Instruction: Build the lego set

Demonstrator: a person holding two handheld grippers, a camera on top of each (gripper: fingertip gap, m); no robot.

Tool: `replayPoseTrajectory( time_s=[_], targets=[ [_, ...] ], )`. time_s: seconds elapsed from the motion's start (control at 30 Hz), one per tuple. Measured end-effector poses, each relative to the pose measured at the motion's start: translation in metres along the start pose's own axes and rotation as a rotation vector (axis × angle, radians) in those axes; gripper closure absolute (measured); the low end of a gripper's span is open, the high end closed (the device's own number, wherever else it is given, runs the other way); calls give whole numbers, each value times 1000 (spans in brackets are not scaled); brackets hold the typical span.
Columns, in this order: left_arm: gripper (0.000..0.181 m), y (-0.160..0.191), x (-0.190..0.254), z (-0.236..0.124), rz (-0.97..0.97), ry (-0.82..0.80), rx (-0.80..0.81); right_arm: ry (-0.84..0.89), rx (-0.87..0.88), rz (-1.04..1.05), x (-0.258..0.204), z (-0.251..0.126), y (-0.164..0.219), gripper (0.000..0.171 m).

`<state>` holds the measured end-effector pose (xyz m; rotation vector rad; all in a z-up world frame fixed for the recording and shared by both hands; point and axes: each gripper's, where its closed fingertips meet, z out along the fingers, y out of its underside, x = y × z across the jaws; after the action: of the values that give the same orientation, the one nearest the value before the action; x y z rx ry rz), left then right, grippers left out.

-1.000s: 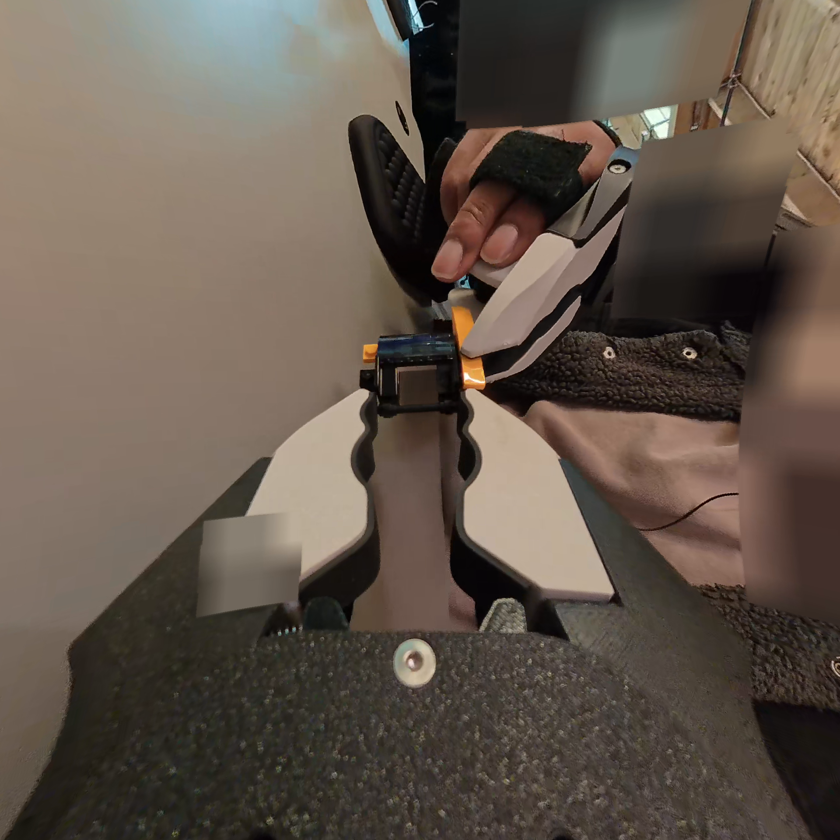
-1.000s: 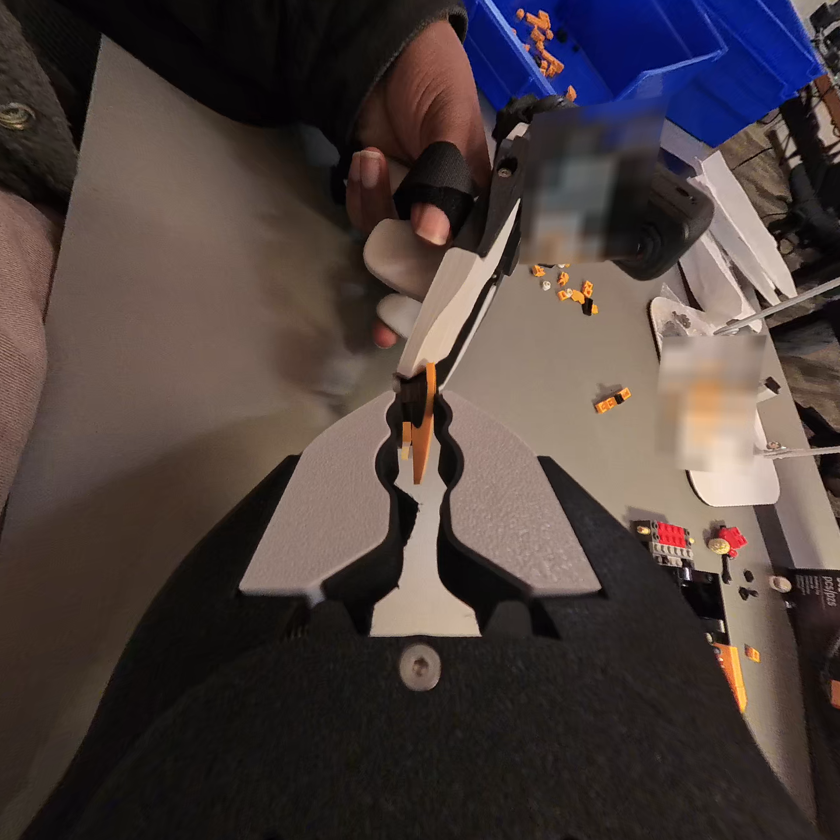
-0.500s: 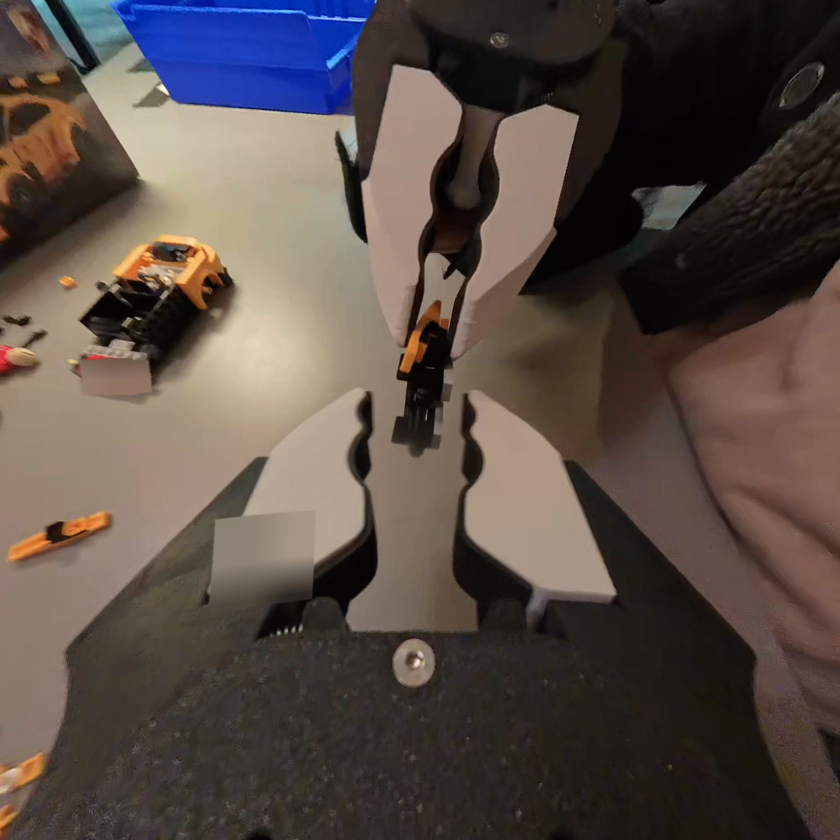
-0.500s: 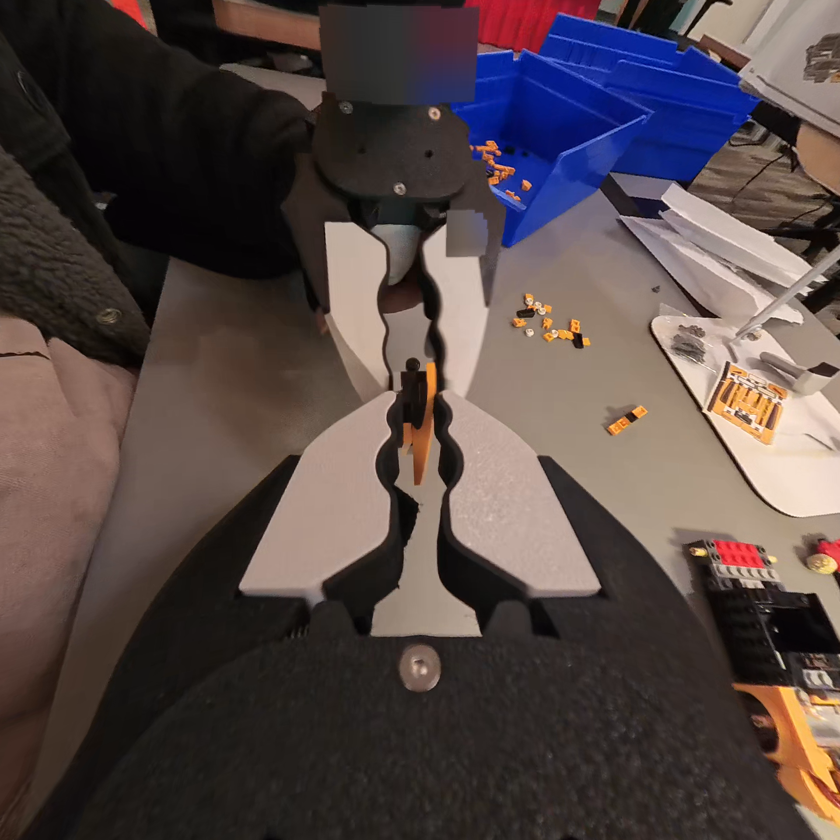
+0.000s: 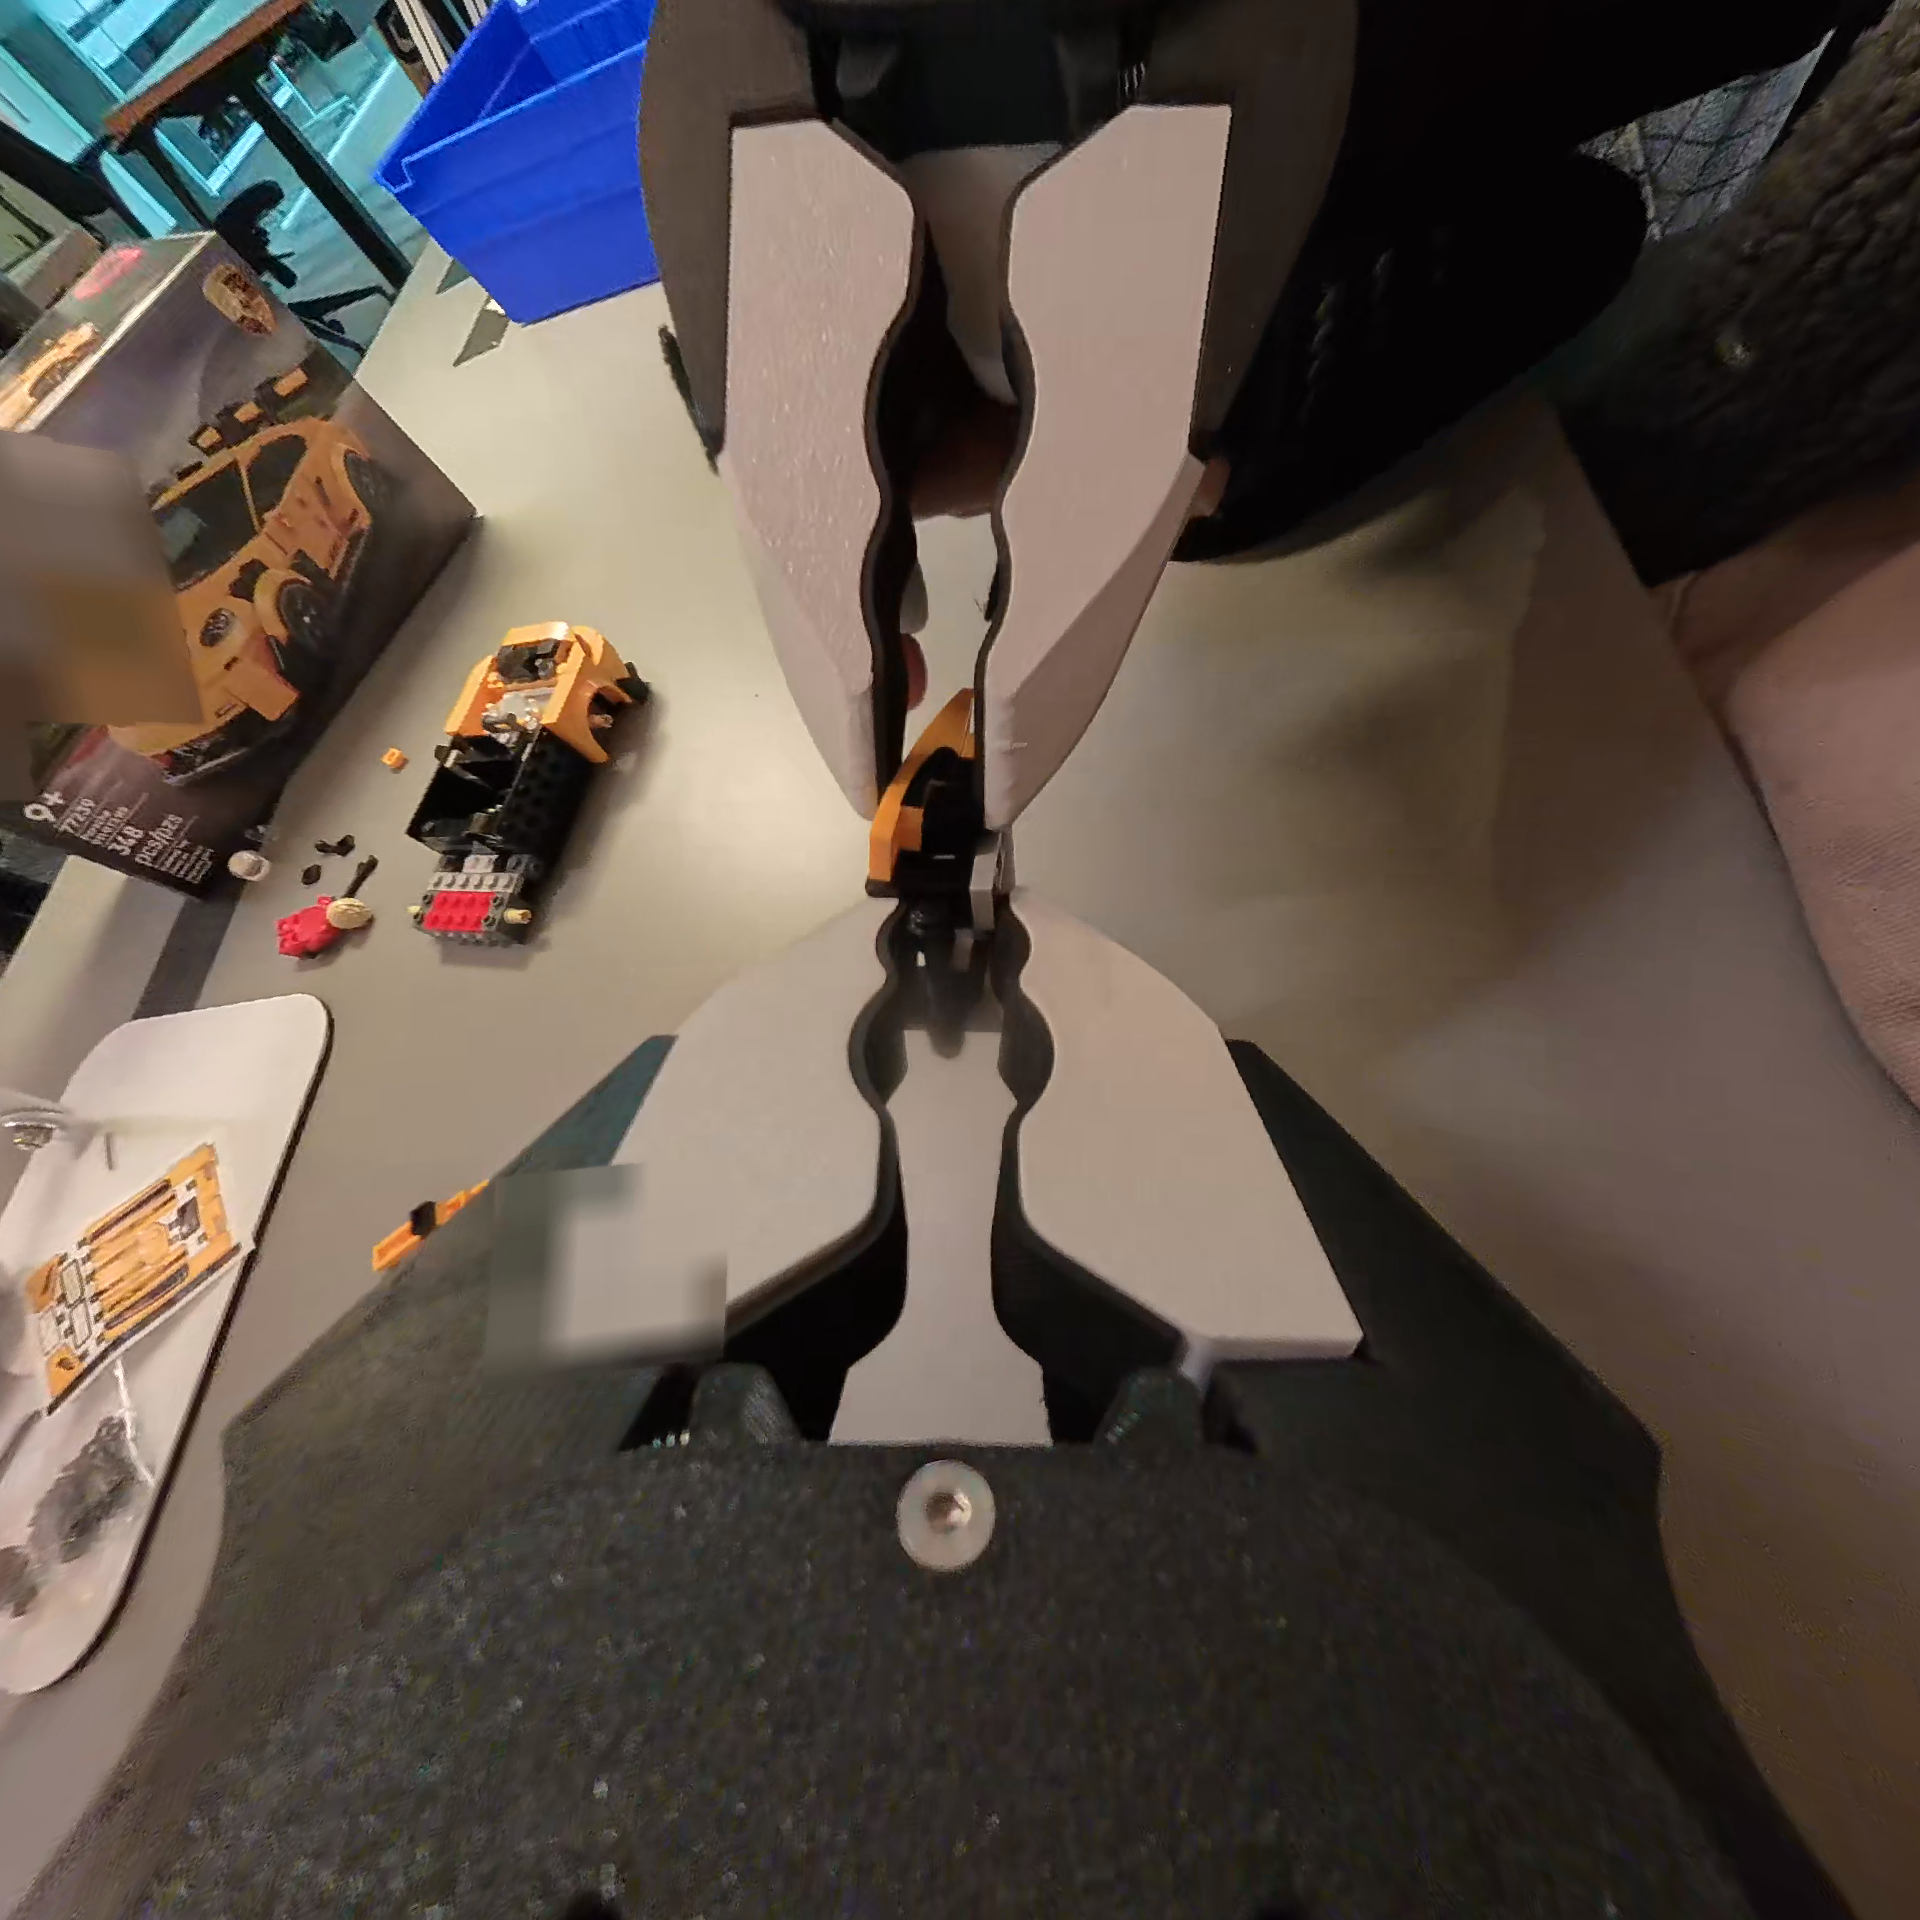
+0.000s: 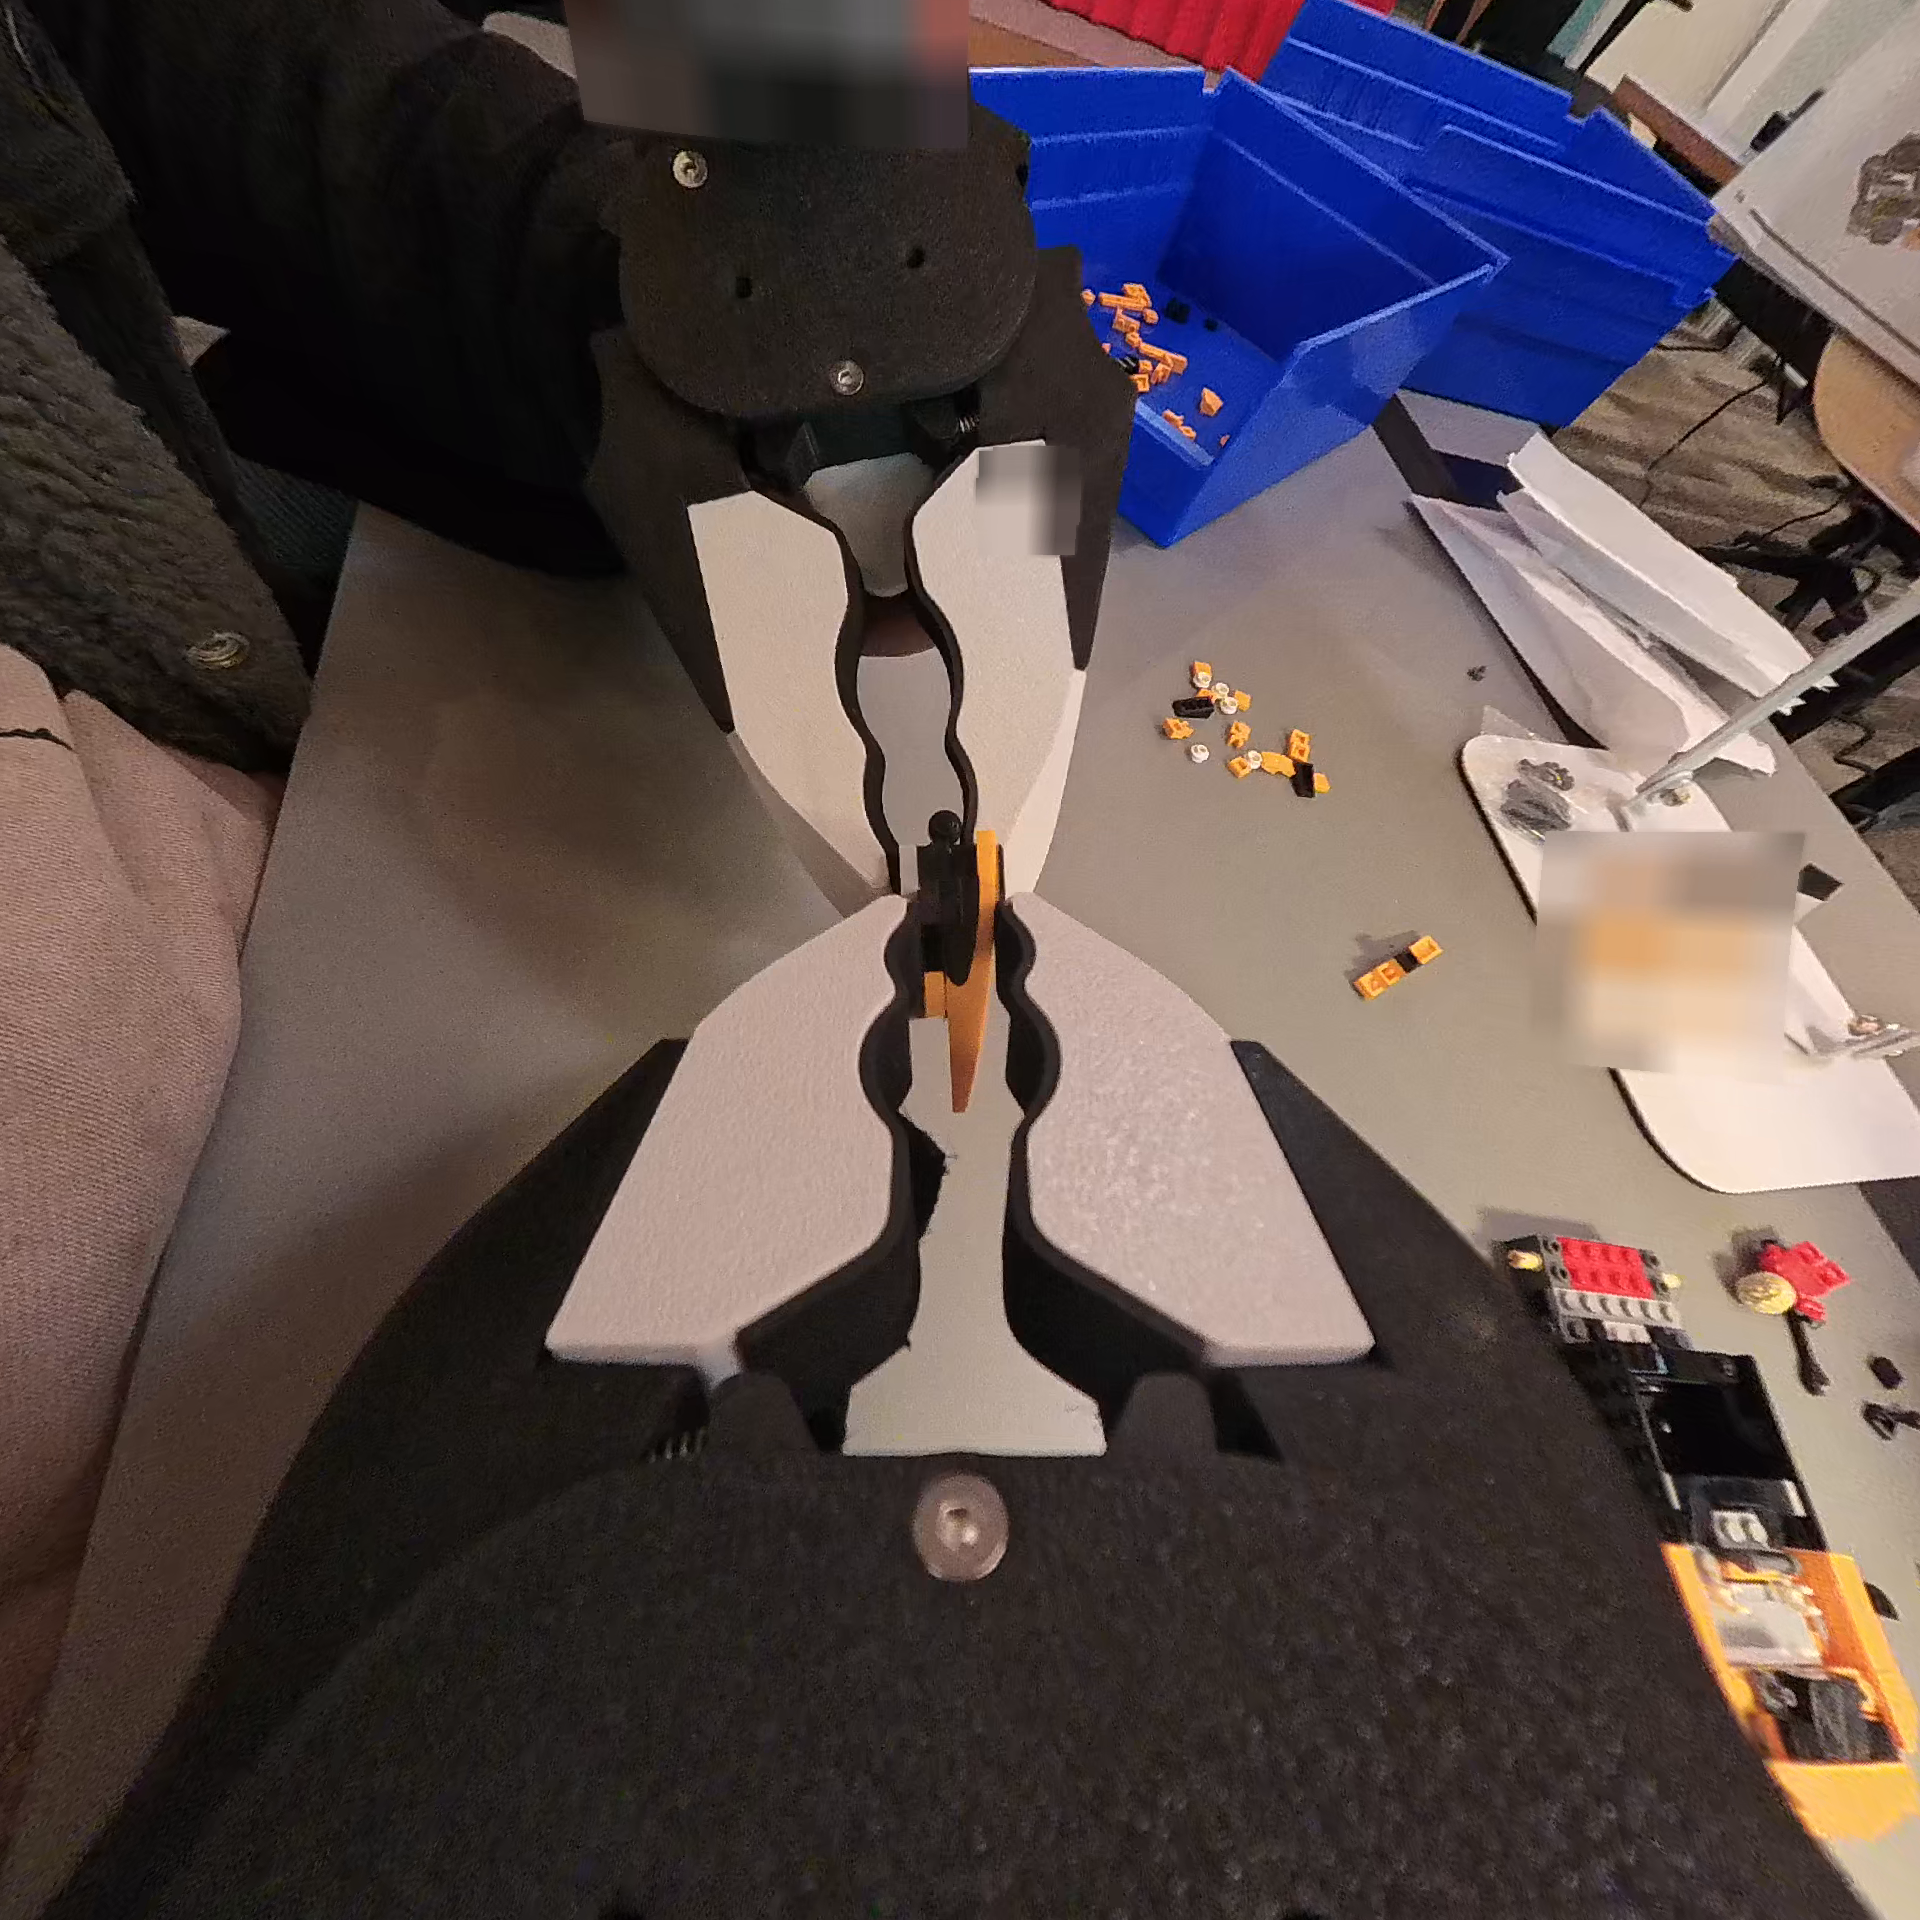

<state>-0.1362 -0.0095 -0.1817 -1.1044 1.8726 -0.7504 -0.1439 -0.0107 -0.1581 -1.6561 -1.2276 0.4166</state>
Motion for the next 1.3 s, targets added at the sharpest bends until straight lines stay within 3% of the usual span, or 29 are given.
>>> replayPoseTrajectory(
  time_s=[0.77, 0.9, 1.0, 1.3],
  targets=[
    [169, 0, 9, 1, 70, 0, -44, -63, -24, 25, -11, 0, 5, 159],
    [169, -3, 4, 0, 76, -32, -14, -5, -9, 4, -5, -2, -1, 159],
    [169, -9, 1, -4, 82, -49, 35, 33, -31, -88, -4, -7, -6, 147],
    [168, -15, -1, -7, 115, -85, 76, 76, -44, -144, -4, -9, -7, 157]
  ],
)
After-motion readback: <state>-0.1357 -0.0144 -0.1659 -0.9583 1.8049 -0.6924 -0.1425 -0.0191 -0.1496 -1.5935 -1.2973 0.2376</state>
